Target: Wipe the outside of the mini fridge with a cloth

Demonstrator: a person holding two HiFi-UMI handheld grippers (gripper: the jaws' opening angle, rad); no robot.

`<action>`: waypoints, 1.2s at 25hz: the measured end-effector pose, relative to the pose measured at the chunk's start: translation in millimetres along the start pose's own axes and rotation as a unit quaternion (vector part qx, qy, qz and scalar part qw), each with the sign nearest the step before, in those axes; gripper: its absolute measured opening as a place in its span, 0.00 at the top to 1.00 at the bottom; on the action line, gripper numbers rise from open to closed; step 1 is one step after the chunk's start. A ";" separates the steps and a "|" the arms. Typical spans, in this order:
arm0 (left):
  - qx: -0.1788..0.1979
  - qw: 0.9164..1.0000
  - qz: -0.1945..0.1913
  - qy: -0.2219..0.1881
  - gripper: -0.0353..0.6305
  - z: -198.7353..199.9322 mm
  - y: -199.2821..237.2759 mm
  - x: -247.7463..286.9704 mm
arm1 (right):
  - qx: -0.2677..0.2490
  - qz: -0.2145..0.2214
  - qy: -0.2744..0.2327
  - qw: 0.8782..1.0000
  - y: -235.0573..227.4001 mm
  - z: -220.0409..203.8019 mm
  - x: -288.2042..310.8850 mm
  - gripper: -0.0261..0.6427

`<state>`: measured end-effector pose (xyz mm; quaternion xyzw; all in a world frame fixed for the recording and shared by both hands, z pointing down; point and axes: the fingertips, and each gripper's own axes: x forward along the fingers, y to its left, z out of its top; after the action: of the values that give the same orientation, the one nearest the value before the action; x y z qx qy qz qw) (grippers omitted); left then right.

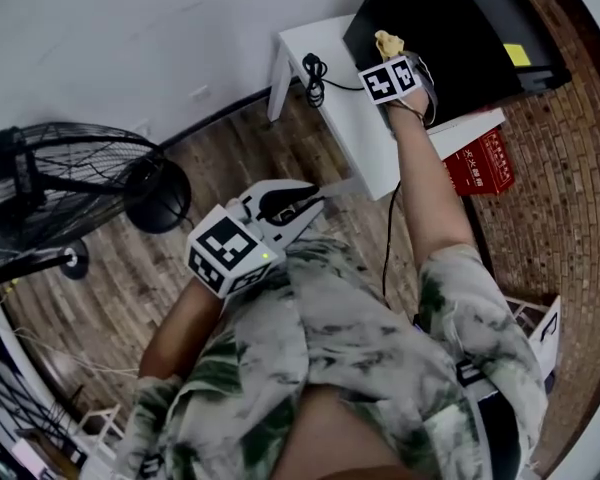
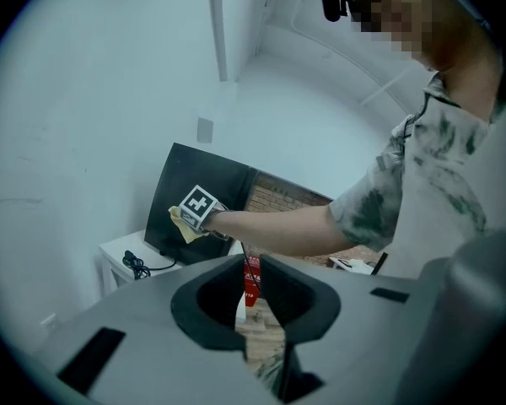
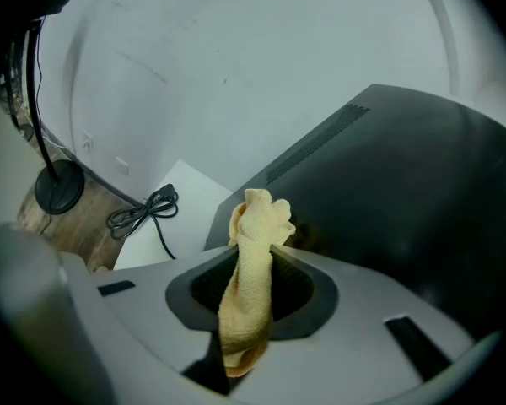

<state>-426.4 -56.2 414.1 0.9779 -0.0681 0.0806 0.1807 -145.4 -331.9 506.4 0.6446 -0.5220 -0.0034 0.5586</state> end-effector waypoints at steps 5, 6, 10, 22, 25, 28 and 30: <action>-0.011 1.000 0.008 0.004 0.86 -3.2 8.1 2.2 | -0.009 0.028 0.018 0.999 24.5 -9.7 20.3 0.82; -0.012 1.000 0.009 0.004 0.86 -3.6 9.9 2.2 | -0.008 0.031 0.016 0.999 26.6 -8.6 20.5 0.82; -0.014 1.000 0.008 0.001 0.86 -3.7 12.8 2.0 | 0.012 0.031 -0.020 0.999 19.4 14.1 2.1 0.82; -0.001 1.000 -0.008 -0.006 0.86 6.0 2.6 11.9 | 0.095 -0.069 -0.164 0.980 -111.5 139.0 -83.3 0.82; 0.003 1.000 -0.001 -0.008 0.86 8.7 4.6 10.9 | 0.109 -0.079 -0.167 0.977 -130.9 150.9 -83.2 0.82; 0.001 1.000 0.009 -0.011 0.86 10.0 8.2 7.5 | 0.106 -0.081 -0.151 0.979 -132.9 150.0 -69.1 0.82; -0.002 1.000 0.016 -0.012 0.86 9.7 12.1 5.3 | 0.095 -0.083 -0.138 0.982 -126.0 145.9 -57.2 0.82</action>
<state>-421.9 -71.5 410.2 0.9771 -0.0862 0.0716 0.1809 -172.9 -419.0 327.3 0.7288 -0.5371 -0.0893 0.4152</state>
